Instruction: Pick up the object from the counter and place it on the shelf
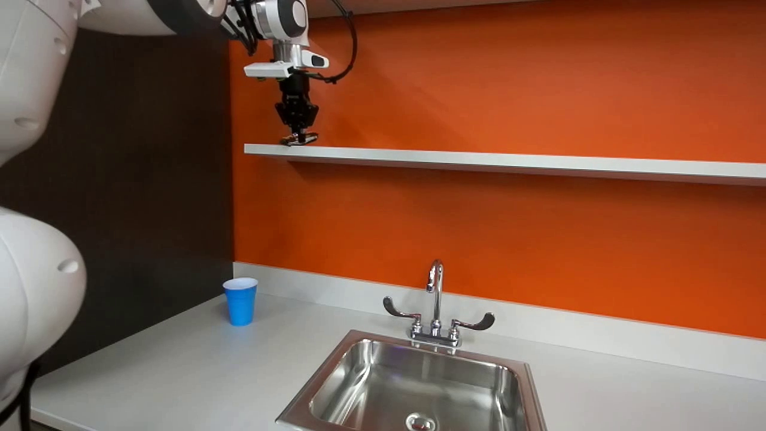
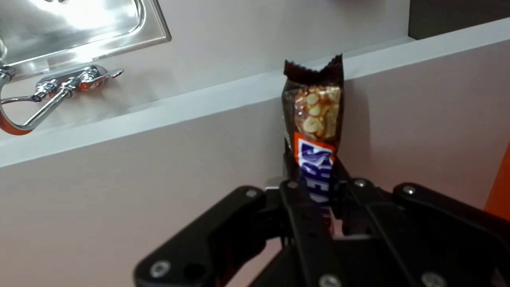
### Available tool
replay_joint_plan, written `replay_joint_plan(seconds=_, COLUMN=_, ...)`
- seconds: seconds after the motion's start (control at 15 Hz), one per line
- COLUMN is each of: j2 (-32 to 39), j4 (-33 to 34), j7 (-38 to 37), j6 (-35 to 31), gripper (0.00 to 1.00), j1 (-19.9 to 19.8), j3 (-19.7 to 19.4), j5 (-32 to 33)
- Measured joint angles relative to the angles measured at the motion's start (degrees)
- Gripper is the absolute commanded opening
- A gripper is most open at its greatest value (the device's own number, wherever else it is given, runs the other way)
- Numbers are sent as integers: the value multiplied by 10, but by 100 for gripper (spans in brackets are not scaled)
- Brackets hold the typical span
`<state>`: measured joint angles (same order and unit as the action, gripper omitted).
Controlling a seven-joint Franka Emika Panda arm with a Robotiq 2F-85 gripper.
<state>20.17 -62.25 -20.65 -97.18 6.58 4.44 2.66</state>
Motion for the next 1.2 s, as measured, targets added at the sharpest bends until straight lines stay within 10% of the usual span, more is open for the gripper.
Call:
replay_joint_plan(seconds=0.53, j2=25, j4=50, j7=-26, j6=21, gripper=98, j1=5, j3=0, j5=0)
replay_joint_plan(seconds=1.2, j2=-76, j4=-52, j7=-34, j6=56, gripper=100, j1=8, j3=0, j5=0)
